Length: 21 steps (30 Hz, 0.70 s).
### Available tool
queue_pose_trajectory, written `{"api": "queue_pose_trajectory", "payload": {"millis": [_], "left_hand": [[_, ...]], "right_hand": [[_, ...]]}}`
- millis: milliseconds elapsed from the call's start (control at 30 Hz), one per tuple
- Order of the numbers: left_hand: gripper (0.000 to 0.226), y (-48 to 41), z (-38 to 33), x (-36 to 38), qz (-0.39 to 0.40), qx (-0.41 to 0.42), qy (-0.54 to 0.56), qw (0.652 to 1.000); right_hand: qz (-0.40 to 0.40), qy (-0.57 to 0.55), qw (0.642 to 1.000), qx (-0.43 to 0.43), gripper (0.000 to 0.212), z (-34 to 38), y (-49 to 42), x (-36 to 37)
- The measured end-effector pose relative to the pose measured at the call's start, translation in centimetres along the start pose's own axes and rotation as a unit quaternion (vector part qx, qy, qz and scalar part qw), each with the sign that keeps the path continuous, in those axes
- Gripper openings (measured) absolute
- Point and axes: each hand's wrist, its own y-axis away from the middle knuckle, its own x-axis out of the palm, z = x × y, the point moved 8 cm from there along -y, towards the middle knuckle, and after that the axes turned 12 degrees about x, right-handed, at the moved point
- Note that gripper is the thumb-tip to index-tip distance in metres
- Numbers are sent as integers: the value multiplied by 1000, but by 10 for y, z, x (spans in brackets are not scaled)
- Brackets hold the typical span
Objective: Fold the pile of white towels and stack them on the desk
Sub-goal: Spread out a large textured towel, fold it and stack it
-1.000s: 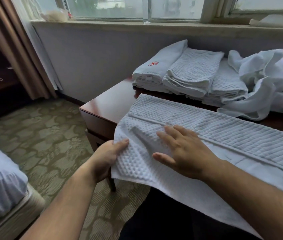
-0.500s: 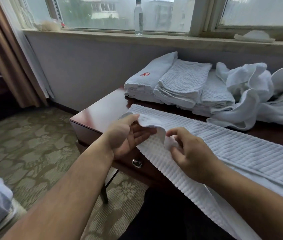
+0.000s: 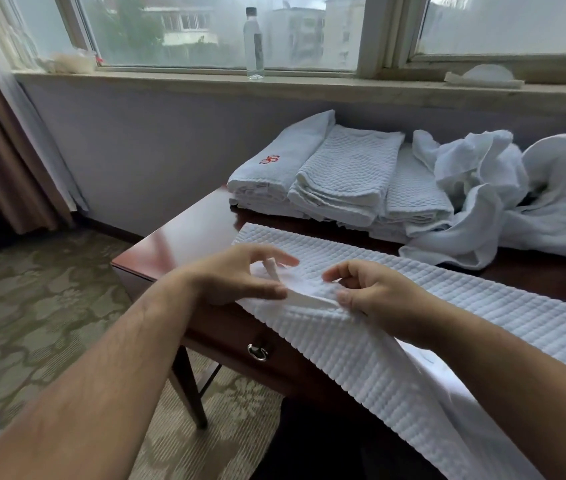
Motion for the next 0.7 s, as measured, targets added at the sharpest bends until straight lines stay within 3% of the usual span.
{"api": "queue_pose_trajectory", "payload": {"millis": [100, 233, 300, 367, 467, 600, 700], "left_hand": [[17, -3, 14, -1, -84, 23, 4, 996], [31, -8, 13, -18, -221, 51, 39, 973], [39, -14, 15, -28, -265, 42, 8, 963], [36, -21, 18, -39, -304, 16, -24, 952], [27, -30, 24, -48, -332, -40, -64, 940], [24, -37, 38, -47, -308, -108, -52, 944], [21, -38, 42, -55, -288, -134, -77, 945]], "right_hand": [[6, 1, 1000, -1, 18, 2, 0, 2], [-7, 150, 989, -7, 43, 2, 11, 5], [-32, 224, 974, -7, 30, -3, 16, 1], [-60, 275, 960, 14, 2, -8, 20, -11], [-57, 216, 973, 62, 28, -16, 22, -30], [-88, 114, 984, 108, 36, -5, 19, -62], [-103, 236, 959, 116, 35, 16, 8, -77]]}}
